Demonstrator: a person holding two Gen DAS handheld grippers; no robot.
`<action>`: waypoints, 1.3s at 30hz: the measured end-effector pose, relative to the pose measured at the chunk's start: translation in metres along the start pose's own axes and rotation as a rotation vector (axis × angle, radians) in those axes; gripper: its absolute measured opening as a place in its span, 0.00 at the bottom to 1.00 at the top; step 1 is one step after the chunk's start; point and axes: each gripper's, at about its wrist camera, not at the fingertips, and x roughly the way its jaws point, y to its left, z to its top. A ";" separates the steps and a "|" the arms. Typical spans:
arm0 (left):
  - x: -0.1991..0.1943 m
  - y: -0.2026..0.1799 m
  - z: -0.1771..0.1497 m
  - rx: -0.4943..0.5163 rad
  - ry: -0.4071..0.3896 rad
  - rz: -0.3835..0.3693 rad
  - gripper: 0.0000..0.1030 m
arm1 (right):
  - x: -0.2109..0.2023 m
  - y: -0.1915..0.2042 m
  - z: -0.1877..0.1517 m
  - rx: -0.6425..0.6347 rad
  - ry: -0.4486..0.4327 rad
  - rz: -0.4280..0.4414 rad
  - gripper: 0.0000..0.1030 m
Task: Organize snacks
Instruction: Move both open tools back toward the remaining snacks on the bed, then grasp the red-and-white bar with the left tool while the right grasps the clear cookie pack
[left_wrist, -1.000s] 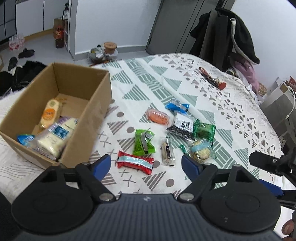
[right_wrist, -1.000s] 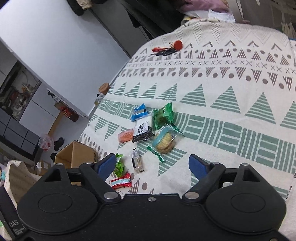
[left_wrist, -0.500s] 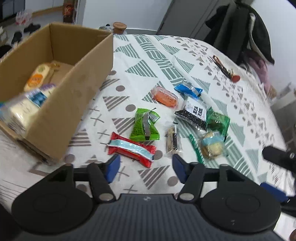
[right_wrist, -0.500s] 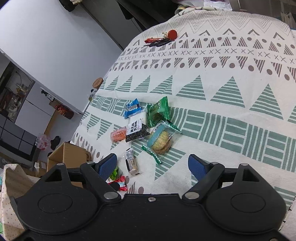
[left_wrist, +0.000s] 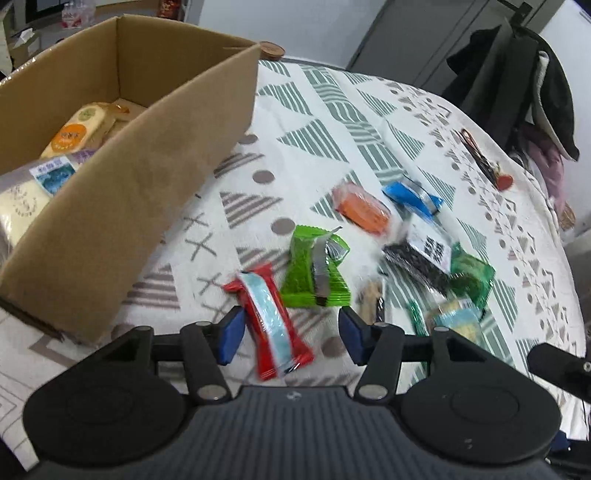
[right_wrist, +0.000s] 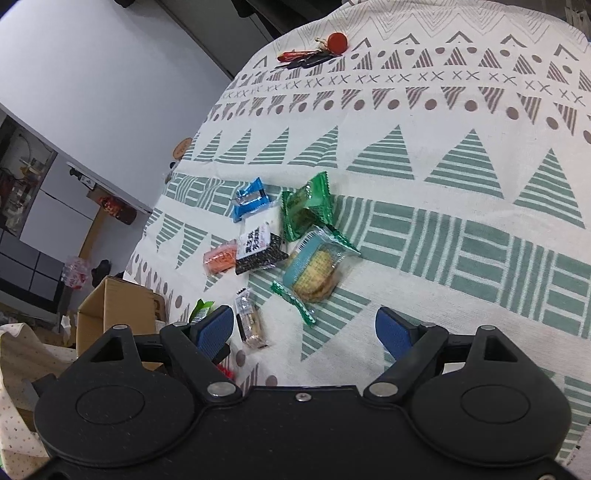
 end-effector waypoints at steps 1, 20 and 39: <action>0.001 0.000 0.001 0.000 -0.003 0.006 0.54 | 0.002 0.001 0.000 -0.002 0.002 -0.005 0.82; -0.006 -0.028 0.019 0.105 0.024 0.004 0.18 | 0.045 0.013 0.014 0.051 -0.017 -0.109 0.79; 0.004 -0.033 0.065 0.162 0.026 -0.045 0.18 | 0.095 0.035 0.023 -0.080 -0.018 -0.344 0.68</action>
